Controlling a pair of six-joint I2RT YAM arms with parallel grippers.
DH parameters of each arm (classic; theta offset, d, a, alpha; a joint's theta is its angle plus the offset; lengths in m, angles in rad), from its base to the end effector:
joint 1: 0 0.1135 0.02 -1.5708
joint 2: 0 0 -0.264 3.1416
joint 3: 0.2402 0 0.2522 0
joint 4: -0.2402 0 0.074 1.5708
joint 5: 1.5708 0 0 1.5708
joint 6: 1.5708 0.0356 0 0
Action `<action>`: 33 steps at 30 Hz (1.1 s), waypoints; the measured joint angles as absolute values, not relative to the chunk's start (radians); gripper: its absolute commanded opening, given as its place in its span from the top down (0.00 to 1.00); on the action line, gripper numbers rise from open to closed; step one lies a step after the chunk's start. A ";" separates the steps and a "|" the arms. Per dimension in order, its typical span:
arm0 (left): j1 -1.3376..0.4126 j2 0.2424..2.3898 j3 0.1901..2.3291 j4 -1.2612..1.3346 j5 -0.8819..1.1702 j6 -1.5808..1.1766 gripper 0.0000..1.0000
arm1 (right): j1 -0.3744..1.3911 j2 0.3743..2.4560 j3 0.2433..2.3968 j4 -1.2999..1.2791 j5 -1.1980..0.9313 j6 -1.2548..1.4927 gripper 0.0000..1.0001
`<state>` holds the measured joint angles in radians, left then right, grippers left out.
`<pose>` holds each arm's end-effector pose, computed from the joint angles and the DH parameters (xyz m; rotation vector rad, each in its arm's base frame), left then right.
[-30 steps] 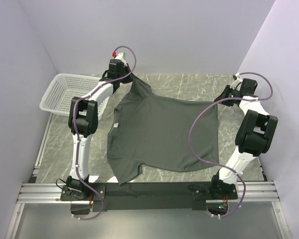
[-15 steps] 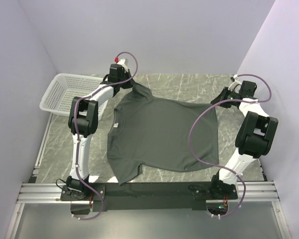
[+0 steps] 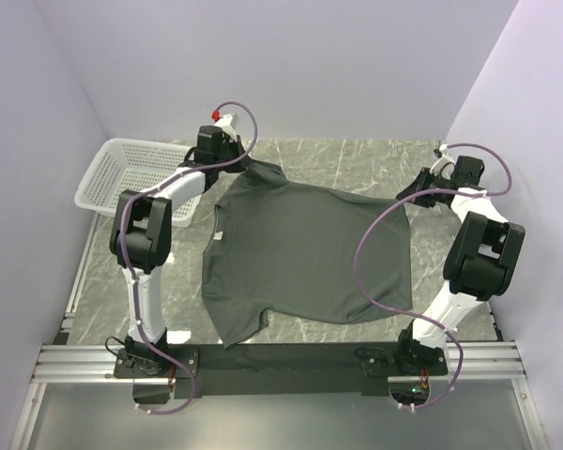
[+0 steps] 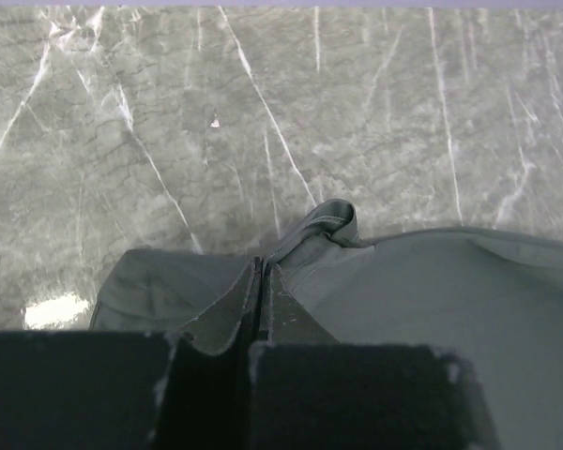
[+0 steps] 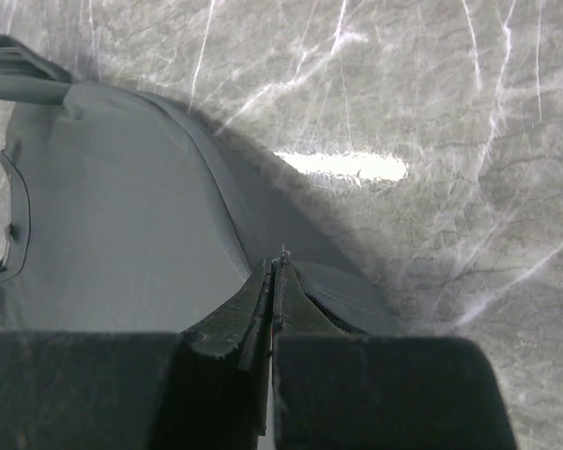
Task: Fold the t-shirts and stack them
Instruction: Fold the tshirt
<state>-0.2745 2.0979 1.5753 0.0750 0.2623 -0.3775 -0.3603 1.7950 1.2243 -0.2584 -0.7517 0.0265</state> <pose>0.4718 -0.1424 0.2245 0.0647 2.0673 -0.6729 0.3687 -0.1129 0.2153 0.0918 2.2281 0.7153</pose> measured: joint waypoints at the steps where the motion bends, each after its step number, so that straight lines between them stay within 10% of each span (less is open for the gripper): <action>1: -0.274 2.085 1.558 0.086 0.265 -0.375 0.99 | -0.361 1.795 1.224 -0.261 -0.748 0.026 1.00; 33: -0.275 1.840 1.228 0.141 0.260 -0.308 0.99 | -0.398 1.795 1.224 -0.325 -0.701 0.006 1.00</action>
<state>-0.2749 1.8400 1.2278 0.1413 0.2604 -0.3084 -0.3977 1.7954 1.2243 -0.3248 -0.7006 0.0059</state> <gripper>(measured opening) 0.015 0.009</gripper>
